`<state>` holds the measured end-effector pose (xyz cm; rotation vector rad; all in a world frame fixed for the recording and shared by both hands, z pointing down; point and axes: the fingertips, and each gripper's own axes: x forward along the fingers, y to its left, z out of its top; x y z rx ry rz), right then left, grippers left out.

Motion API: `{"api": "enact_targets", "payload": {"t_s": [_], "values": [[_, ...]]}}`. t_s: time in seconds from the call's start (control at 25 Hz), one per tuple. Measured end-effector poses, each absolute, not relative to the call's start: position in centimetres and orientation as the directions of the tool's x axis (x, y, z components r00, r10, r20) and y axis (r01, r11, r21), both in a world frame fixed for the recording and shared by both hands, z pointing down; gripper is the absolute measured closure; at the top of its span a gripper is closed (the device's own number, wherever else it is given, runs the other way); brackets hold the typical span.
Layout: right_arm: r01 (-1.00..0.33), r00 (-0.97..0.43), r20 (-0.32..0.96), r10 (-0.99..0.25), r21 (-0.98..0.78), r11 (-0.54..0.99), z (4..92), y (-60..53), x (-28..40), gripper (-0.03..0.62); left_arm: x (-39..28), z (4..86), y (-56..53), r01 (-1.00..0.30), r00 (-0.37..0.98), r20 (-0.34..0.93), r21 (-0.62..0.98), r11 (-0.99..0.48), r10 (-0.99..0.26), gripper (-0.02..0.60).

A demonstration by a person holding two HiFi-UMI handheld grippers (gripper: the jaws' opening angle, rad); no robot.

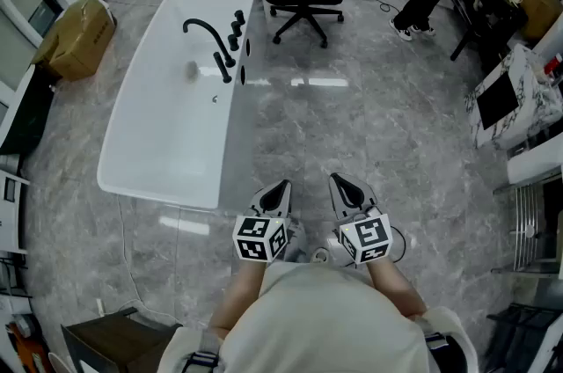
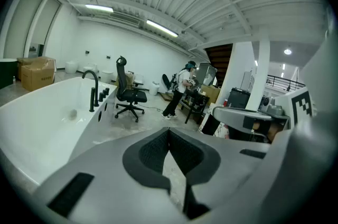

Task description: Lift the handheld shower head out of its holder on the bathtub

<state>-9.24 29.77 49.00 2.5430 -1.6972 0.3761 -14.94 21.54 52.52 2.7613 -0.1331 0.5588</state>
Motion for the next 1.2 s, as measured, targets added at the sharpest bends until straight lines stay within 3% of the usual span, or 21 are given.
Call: {"api": "enact_targets", "payload": {"t_s": [0.48, 1.2], "values": [[-0.894, 0.394, 0.234, -0.889, -0.129, -0.43, 48.5, 38.6, -10.8, 0.576, -18.0, 53.8, 31.9, -0.094, 0.906, 0.419, 0.317, -0.944, 0.05, 0.561], [-0.902, 0.372, 0.226, -0.9, -0.144, -0.408, 48.9, 39.2, -9.9, 0.574, -18.6, 54.2, 31.7, -0.157, 0.903, 0.431, 0.333, -0.93, 0.002, 0.561]]}}
